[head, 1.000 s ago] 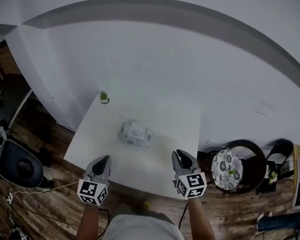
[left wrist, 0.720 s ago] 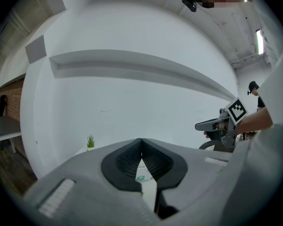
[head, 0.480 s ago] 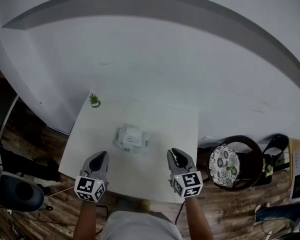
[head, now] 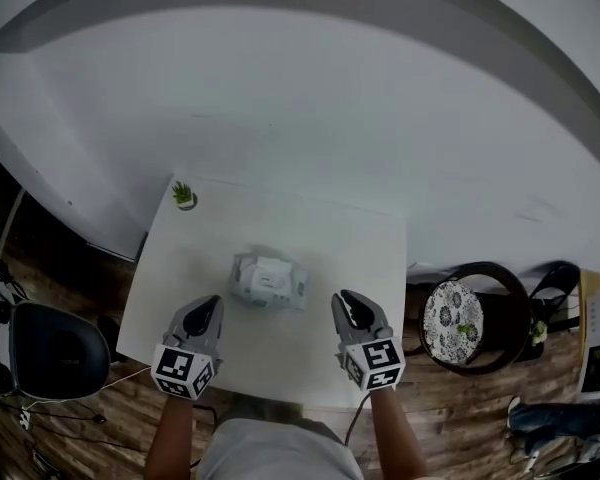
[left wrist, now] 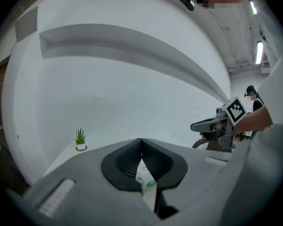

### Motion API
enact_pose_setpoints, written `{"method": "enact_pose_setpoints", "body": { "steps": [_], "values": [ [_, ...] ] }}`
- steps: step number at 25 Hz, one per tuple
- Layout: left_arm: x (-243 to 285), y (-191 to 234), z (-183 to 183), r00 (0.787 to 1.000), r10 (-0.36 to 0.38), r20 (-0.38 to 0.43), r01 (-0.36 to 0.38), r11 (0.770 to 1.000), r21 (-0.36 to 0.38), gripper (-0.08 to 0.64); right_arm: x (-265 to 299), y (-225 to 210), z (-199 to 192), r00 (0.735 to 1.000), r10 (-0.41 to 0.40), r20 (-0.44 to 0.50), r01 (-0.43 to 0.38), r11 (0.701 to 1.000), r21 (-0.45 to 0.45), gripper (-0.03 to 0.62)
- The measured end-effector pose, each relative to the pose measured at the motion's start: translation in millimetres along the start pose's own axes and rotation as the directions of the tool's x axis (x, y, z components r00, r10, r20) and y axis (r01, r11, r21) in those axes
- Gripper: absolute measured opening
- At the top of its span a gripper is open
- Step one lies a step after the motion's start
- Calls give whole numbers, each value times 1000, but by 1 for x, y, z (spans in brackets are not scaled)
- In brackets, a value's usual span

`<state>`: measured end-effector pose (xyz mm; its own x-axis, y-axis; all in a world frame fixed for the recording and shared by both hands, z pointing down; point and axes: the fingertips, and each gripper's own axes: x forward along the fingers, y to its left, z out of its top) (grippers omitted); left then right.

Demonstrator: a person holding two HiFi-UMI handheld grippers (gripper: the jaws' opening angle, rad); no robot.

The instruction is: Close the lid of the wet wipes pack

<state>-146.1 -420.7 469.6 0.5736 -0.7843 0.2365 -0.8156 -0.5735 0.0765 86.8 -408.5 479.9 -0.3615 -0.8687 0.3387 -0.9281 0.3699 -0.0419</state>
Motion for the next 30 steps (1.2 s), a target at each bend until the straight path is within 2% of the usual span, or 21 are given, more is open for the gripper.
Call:
{"method": "enact_pose_setpoints", "body": {
  "steps": [6,14,30],
  "values": [
    [17,19,-15,999,10,-37,-11,1000,-16,6,37,5,-7,998,50,-37,-52,998,-33,60],
    [49,25,-39,996,-10,-84,6,999,-51,6,79,9,-27,986,123,-115,-131,990,-58,60],
    [75,29,-71,992,-17,-124,4,995,-101,6,162,28,-60,936,249,-250,-297,939,-176,60]
  ]
}}
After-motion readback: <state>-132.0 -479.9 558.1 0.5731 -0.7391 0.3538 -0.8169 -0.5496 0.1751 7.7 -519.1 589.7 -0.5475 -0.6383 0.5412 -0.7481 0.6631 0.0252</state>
